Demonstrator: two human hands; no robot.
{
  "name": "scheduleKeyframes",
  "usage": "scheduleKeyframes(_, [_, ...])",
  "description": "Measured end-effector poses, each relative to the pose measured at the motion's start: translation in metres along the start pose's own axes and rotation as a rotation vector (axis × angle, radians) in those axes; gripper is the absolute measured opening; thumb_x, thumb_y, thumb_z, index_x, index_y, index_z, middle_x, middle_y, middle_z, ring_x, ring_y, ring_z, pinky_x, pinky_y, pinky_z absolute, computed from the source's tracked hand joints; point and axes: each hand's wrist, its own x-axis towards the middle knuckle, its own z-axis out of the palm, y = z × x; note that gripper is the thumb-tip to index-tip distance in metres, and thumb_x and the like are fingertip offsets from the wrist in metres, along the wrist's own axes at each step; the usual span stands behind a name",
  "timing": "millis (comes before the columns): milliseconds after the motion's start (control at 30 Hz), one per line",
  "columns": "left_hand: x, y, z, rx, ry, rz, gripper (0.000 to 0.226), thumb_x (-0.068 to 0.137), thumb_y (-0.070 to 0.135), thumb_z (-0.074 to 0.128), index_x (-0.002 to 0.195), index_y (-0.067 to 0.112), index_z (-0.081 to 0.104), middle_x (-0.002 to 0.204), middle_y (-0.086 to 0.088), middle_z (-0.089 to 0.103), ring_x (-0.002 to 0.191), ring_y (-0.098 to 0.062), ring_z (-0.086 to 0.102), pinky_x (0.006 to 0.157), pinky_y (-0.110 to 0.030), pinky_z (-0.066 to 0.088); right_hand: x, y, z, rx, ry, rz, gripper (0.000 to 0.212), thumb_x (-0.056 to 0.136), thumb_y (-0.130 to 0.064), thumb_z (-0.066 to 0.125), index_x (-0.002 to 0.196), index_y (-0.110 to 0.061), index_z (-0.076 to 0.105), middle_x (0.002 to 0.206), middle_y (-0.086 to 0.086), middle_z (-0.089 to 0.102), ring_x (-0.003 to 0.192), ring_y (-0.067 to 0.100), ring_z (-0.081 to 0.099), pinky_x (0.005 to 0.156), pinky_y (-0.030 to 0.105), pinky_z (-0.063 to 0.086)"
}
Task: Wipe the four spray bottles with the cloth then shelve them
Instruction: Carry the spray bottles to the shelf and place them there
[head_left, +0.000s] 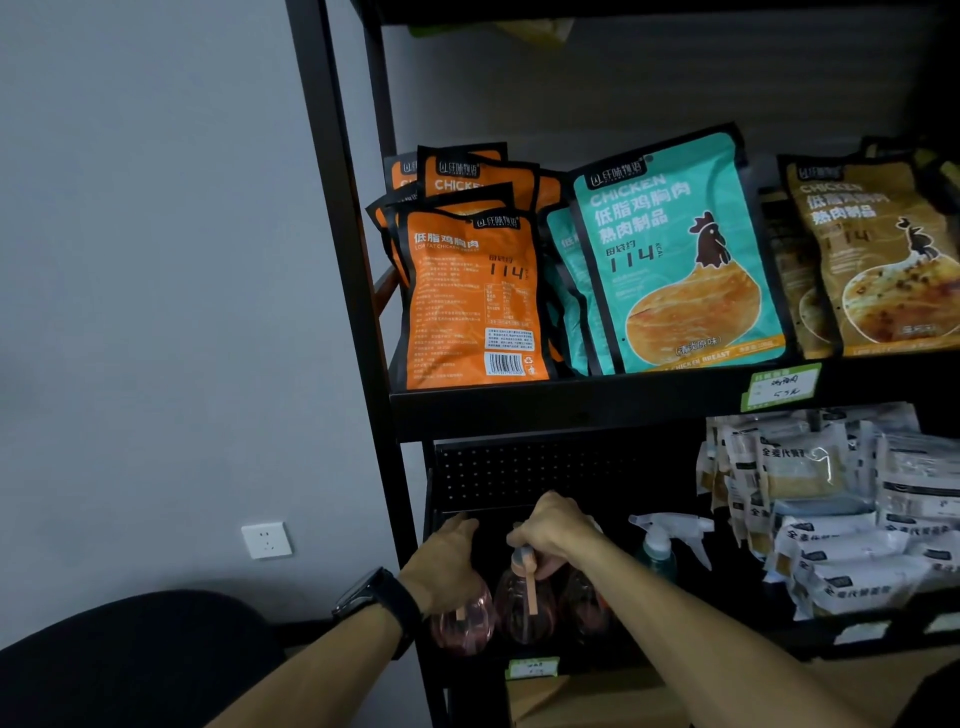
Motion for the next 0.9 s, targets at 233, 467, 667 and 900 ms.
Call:
scheduleKeyframes(233, [0.002,0.012,-0.008,0.009,-0.006,0.072,0.074,0.089,0.013,0.065,0.154,0.012,0.028,0.158,-0.007,0.029,0.144,-0.02,0.032,0.111,-0.015,0.024,-0.005,0.003,-0.01,-0.125,0.055,-0.072,0.034,0.093,-0.037,0.058,0.094,-0.005,0.069,0.079,0.006,0.074,0.063,0.015,0.069,0.064,0.026,0.059])
scheduleKeyframes(467, [0.014,0.018,-0.002,0.066,-0.068,0.175,0.084,0.087,0.028,0.073,0.156,0.016,0.026,0.159,-0.003,0.031,0.143,-0.015,0.033,0.113,-0.015,0.024,-0.017,0.009,-0.072,-0.18,0.271,-0.231,0.03,0.095,-0.037,0.053,0.098,-0.014,0.072,0.097,0.005,0.071,0.091,0.021,0.067,0.08,0.028,0.054])
scheduleKeyframes(667, [0.022,0.027,0.016,0.211,-0.098,0.187,0.083,0.091,0.041,0.065,0.158,0.024,0.019,0.166,0.003,0.013,0.152,-0.015,0.015,0.122,-0.046,0.019,-0.017,0.034,-0.082,-0.352,0.228,-0.21,0.029,0.093,-0.03,0.056,0.104,-0.006,0.07,0.103,0.01,0.07,0.092,0.025,0.067,0.079,0.034,0.055])
scheduleKeyframes(900, [0.024,0.02,0.025,0.236,-0.034,0.171,0.053,0.093,0.037,0.053,0.145,0.03,0.042,0.148,0.011,0.047,0.132,-0.017,0.05,0.11,-0.057,0.035,-0.009,0.051,-0.06,-0.43,0.091,-0.179,0.018,0.087,-0.02,0.061,0.071,-0.011,0.058,0.073,0.001,0.054,0.069,0.017,0.055,0.045,0.022,0.034])
